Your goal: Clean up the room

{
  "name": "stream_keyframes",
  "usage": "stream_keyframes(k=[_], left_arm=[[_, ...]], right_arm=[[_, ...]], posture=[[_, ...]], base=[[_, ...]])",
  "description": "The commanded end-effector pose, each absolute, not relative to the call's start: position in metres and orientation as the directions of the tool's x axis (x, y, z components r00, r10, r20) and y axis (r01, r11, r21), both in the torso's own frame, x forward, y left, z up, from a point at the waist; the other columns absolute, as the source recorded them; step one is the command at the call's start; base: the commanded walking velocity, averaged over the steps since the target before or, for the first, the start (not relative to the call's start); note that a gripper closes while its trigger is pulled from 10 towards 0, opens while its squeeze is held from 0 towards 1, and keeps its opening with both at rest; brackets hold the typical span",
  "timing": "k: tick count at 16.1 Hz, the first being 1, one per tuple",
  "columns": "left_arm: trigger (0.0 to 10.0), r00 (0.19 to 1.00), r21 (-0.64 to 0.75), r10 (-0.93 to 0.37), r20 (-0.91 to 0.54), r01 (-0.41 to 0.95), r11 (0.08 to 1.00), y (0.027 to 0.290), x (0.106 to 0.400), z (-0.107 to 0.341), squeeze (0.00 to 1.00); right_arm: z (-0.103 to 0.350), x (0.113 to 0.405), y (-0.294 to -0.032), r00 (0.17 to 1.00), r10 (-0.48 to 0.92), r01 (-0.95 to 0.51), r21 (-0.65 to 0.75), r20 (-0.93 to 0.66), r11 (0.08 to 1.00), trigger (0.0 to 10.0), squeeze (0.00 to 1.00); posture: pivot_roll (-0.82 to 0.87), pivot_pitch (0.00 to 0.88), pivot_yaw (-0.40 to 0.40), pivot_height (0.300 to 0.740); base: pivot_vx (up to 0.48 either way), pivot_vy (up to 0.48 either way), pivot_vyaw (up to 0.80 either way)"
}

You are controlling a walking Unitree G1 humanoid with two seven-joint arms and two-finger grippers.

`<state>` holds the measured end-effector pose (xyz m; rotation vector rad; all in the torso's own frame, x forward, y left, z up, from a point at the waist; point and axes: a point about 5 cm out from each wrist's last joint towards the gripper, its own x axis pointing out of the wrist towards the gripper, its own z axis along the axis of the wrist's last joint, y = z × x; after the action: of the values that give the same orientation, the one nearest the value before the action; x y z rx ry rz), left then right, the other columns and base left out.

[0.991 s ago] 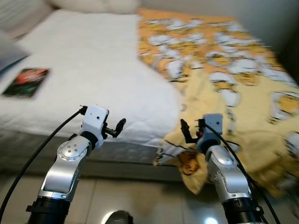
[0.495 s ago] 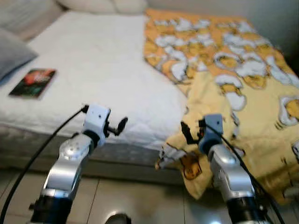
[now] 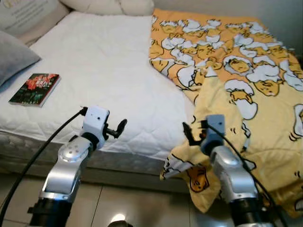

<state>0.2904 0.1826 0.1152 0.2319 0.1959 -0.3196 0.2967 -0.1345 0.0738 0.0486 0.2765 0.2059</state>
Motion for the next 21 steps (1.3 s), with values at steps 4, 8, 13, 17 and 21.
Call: stream_keyframes(k=[4,8,13,17,21], left_arm=[[10.0,0.927,0.188,-0.304,-0.221,0.346,0.919,0.178,0.291,0.116,0.00],[10.0,0.926,0.188,-0.304,-0.222,0.347,0.919,0.178,0.291,0.116,0.00],[10.0,0.927,0.192,-0.307,-0.217,0.349,0.917,0.178,0.290,0.117,0.00],[10.0,0.908,0.250,-0.348,-0.233,0.402,0.881,0.173,0.284,0.120,0.00],[10.0,0.864,0.267,-0.417,-0.282,0.488,0.831,0.172,0.281,0.116,0.00]], right_arm=[[0.073,0.296,-0.141,0.942,0.193,-0.180,0.072,-0.273,0.981,10.0,0.00],[0.073,0.296,-0.140,0.942,0.195,-0.182,0.072,-0.275,0.981,10.0,0.00],[0.075,0.296,-0.140,0.939,0.208,-0.198,0.062,-0.273,0.978,10.0,0.00],[0.081,0.291,-0.142,0.934,0.253,-0.234,0.104,-0.253,0.967,10.0,1.00],[0.065,0.308,-0.143,0.890,0.255,-0.234,0.102,-0.378,0.967,10.0,1.00]], posture=[[0.12,0.000,-0.022,0.740],[0.12,0.000,-0.022,0.740],[0.12,0.000,-0.022,0.740],[0.11,0.000,-0.018,0.740],[0.12,0.000,-0.004,0.740]], base=[[0.346,0.000,0.00],[0.347,0.000,0.00],[0.346,0.000,0.00],[0.158,0.000,0.00],[0.000,0.000,0.00]])
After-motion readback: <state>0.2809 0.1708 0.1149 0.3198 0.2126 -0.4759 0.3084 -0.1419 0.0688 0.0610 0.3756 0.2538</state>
